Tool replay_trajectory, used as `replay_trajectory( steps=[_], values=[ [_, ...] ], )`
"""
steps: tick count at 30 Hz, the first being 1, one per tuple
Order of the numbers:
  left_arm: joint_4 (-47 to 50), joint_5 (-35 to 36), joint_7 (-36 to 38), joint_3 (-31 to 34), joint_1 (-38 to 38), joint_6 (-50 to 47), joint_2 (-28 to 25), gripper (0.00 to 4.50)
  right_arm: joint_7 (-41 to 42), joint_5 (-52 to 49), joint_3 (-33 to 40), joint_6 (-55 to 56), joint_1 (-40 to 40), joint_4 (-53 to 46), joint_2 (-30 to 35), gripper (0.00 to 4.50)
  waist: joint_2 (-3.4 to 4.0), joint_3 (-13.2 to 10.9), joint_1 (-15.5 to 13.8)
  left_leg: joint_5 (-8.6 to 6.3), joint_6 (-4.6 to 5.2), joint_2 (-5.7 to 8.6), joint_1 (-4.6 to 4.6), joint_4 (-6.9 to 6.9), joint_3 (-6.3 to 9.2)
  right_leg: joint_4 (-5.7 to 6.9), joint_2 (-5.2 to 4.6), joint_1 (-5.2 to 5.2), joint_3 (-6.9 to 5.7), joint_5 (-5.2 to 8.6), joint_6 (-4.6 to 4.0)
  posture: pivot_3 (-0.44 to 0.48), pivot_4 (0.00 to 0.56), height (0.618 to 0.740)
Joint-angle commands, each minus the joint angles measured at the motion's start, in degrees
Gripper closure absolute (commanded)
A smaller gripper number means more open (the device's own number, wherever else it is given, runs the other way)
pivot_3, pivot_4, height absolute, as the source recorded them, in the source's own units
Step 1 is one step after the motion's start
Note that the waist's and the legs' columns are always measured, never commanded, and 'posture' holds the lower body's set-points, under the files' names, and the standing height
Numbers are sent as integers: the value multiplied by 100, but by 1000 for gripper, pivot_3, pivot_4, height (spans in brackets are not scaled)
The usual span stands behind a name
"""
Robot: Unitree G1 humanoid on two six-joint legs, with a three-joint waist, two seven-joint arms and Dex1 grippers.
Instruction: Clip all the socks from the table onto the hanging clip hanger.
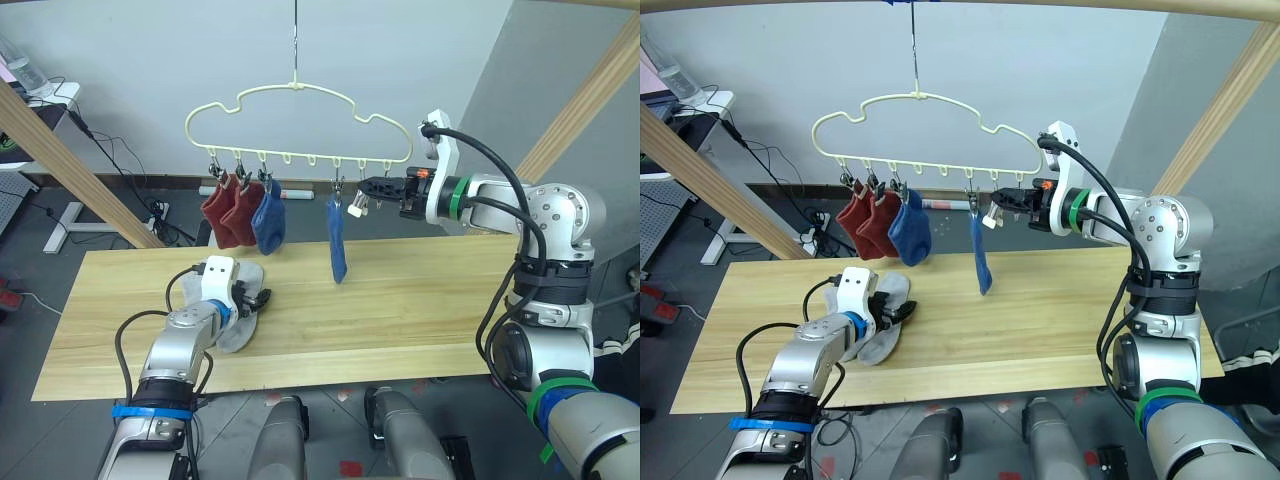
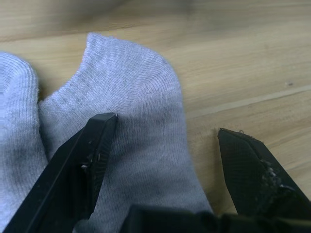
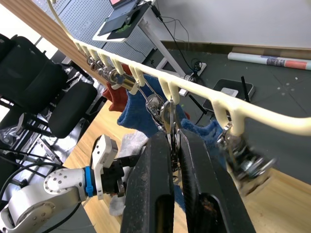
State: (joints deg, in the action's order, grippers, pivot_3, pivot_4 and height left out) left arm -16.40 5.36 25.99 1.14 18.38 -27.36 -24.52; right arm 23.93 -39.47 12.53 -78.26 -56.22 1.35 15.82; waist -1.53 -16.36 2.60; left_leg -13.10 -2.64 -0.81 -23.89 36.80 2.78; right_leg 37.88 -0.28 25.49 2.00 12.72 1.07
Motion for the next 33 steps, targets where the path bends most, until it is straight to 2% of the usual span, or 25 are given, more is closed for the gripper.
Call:
replay_trajectory(
  steps=[1, 4, 16, 20, 29, 33],
  values=[
    [-40, -134, 139, -204, -128, 212, -23, 1470, 32, -78, 26, 10, -42, -27, 55, 4500, 0, 0, -2, 0, 0, -1, 0, 0, 0, 0, 0, 0, 0, 0, 0, -5, 272, 740],
    [107, -197, 309, -363, -169, 469, -16, 1843, 31, -75, 15, 36, -41, -4, 71, 4500, 0, 0, -8, 0, 0, -2, -1, 0, 1, -1, 0, 0, 0, 0, 0, -6, 273, 740],
    [-11, -286, 369, -347, -133, 512, -61, 3922, 25, -74, 8, 82, -32, 20, 71, 4500, 0, 0, -20, 0, 0, -1, -2, 0, 2, -1, 0, 0, -1, 0, 0, -6, 273, 740],
    [10, -288, 374, -344, -119, 524, -52, 4493, 18, -75, -2, 107, -33, 35, 70, 4500, 0, 0, -22, 0, 0, -1, -2, 1, 2, -1, -1, 0, -2, 0, 0, -7, 275, 740],
    [1063, 87, 765, -167, -277, 357, -224, 4493, 46, -66, -28, 166, -31, 83, 119, 4500, 0, -1, -25, 0, 0, -5, -5, 0, 3, -4, -1, 1, 1, -1, -1, -2, 279, 740],
    [2381, 736, 1539, -21, -657, 499, -547, 4493, 80, -62, -42, 204, -31, 129, 148, 4500, -2, -2, -23, 0, 0, -14, -5, -2, 3, -5, 0, 2, 4, -1, -2, 3, 281, 740]
  ],
)
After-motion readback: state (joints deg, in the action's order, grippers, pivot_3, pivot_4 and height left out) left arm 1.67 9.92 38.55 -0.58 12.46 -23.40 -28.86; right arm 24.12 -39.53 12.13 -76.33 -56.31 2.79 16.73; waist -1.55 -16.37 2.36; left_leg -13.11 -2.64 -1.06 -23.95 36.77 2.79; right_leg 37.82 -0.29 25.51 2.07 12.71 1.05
